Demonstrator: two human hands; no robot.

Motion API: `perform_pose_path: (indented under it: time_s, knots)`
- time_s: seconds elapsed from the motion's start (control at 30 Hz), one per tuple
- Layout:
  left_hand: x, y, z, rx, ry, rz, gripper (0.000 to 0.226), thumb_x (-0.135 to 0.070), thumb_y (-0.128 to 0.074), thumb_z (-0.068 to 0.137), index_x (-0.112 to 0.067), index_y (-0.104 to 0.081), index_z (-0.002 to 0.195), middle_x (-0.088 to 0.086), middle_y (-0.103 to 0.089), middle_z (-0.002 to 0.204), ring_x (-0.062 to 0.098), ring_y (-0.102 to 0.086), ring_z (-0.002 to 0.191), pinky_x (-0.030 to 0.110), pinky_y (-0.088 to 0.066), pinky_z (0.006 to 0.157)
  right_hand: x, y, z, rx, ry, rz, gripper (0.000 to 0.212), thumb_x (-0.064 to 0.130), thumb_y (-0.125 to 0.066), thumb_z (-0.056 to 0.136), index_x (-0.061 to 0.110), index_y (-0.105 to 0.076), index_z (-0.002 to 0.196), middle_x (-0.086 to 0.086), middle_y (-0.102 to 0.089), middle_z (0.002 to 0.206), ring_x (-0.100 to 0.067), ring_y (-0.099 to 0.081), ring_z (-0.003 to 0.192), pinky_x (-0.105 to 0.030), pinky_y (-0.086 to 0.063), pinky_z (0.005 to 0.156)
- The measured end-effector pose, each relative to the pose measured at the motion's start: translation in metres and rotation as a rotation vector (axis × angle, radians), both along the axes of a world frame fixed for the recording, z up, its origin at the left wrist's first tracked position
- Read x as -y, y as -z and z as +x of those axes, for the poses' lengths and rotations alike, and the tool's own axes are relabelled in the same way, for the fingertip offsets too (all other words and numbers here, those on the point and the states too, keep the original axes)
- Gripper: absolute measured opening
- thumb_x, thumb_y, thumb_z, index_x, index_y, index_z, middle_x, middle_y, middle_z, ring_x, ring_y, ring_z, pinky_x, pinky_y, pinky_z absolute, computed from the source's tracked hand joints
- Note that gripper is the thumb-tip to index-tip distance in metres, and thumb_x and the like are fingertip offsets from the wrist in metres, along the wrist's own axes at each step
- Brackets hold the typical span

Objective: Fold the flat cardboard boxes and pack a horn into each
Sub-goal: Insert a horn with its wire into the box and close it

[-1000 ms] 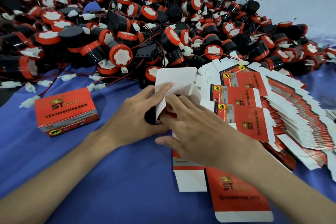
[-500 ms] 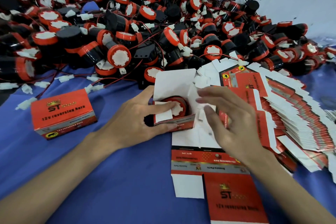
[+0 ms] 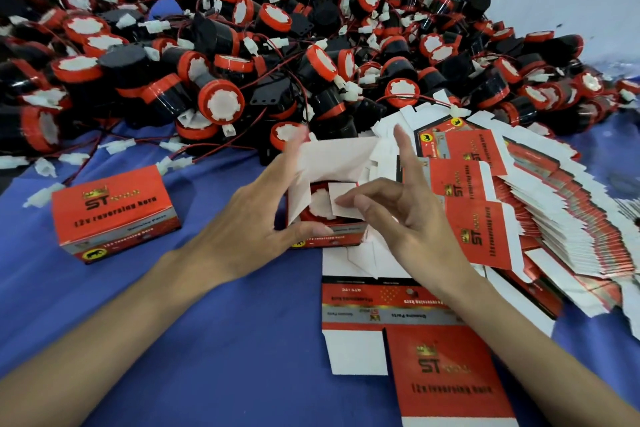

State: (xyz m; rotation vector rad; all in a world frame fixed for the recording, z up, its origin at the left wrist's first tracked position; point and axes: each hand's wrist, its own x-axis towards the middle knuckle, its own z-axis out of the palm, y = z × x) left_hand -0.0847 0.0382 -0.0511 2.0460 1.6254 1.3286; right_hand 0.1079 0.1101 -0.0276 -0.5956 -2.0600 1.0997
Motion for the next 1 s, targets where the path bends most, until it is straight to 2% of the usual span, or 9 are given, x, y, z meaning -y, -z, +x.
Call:
perform_pose_path:
  time_s: [0.1, 0.17, 0.23, 0.37, 0.5, 0.6, 0.73, 0.87, 1.0]
  knots:
    - [-0.001, 0.002, 0.0, 0.091, -0.007, -0.026, 0.1, -0.079, -0.051, 0.073, -0.06, 0.026, 0.134, -0.027, -0.036, 0.146, -0.002, -0.042, 0.13, 0.015, -0.037, 0.101, -0.003, -0.003, 0.001, -0.019, -0.006, -0.051, 0.045, 0.034, -0.052, 0.092, 0.039, -0.034, 0.133, 0.016, -0.073, 0.091, 0.001, -0.066, 0.095, -0.009, -0.045, 0.08]
    - [-0.002, 0.001, -0.003, 0.071, 0.006, -0.062, 0.096, -0.081, -0.053, 0.07, -0.06, 0.009, 0.141, -0.033, -0.036, 0.143, 0.0, -0.044, 0.129, 0.027, -0.041, 0.102, -0.003, -0.004, -0.001, -0.066, -0.005, -0.084, 0.022, 0.04, -0.052, 0.093, 0.033, -0.052, 0.114, 0.011, -0.074, 0.09, -0.004, -0.068, 0.092, -0.013, -0.048, 0.076]
    - [-0.001, 0.0, -0.006, 0.113, 0.055, -0.091, 0.083, -0.083, -0.054, 0.067, -0.063, -0.014, 0.137, -0.029, -0.048, 0.133, 0.001, -0.051, 0.12, 0.033, -0.046, 0.098, -0.001, -0.004, -0.002, -0.113, 0.008, -0.117, 0.023, 0.041, -0.052, 0.093, 0.02, -0.059, 0.098, 0.006, -0.074, 0.089, -0.009, -0.07, 0.09, -0.017, -0.051, 0.077]
    - [0.002, -0.002, -0.002, 0.144, 0.105, -0.098, 0.046, -0.071, -0.037, 0.088, -0.046, -0.033, 0.127, -0.03, -0.057, 0.098, -0.003, -0.058, 0.09, 0.01, -0.044, 0.073, 0.0, -0.005, -0.003, -0.109, -0.004, -0.129, 0.017, 0.03, -0.056, 0.09, 0.015, -0.062, 0.091, 0.002, -0.074, 0.088, -0.007, -0.07, 0.086, -0.013, -0.049, 0.07]
    - [0.001, -0.005, -0.001, 0.293, 0.093, -0.167, 0.027, -0.039, -0.061, 0.089, -0.035, -0.052, 0.114, -0.024, -0.062, 0.108, 0.0, -0.061, 0.099, 0.01, -0.047, 0.075, 0.001, -0.006, 0.0, -0.061, -0.027, -0.12, 0.027, 0.032, -0.054, 0.089, 0.018, -0.066, 0.109, 0.005, -0.075, 0.088, 0.003, -0.066, 0.084, -0.008, -0.045, 0.069]
    - [0.0, -0.006, 0.003, 0.331, 0.092, -0.144, 0.028, -0.02, -0.065, 0.088, -0.031, -0.059, 0.113, -0.019, -0.066, 0.108, 0.002, -0.063, 0.102, 0.012, -0.048, 0.078, 0.002, -0.006, 0.001, -0.017, -0.028, -0.088, 0.028, 0.034, -0.052, 0.091, 0.027, -0.067, 0.113, 0.011, -0.074, 0.092, 0.006, -0.064, 0.086, -0.008, -0.044, 0.074]
    - [0.001, -0.008, 0.004, 0.233, 0.019, -0.061, 0.039, -0.004, -0.068, 0.085, -0.019, -0.061, 0.12, -0.006, -0.067, 0.117, 0.0, -0.06, 0.111, 0.016, -0.049, 0.087, 0.001, -0.008, 0.005, -0.003, -0.038, -0.148, 0.026, 0.035, -0.059, 0.085, 0.025, -0.072, 0.106, 0.013, -0.073, 0.101, -0.003, -0.065, 0.1, -0.023, -0.051, 0.086]
    - [0.006, -0.006, 0.0, 0.024, 0.043, 0.02, 0.043, -0.02, -0.063, 0.085, -0.013, -0.055, 0.127, -0.005, -0.06, 0.125, 0.001, -0.055, 0.116, 0.014, -0.046, 0.091, 0.0, -0.002, 0.009, 0.015, -0.035, -0.116, 0.023, 0.02, -0.065, 0.084, 0.021, -0.071, 0.106, -0.001, -0.063, 0.083, -0.006, -0.06, 0.07, -0.012, -0.044, 0.059]
    - [0.009, -0.005, -0.002, -0.146, 0.053, -0.045, 0.066, -0.061, -0.048, 0.086, -0.015, -0.051, 0.134, -0.002, -0.056, 0.133, 0.006, -0.053, 0.117, 0.015, -0.045, 0.091, 0.001, 0.001, 0.007, 0.043, 0.018, -0.025, 0.034, 0.009, -0.068, 0.085, 0.029, -0.065, 0.113, -0.011, -0.062, 0.087, -0.02, -0.062, 0.079, -0.044, -0.053, 0.076]
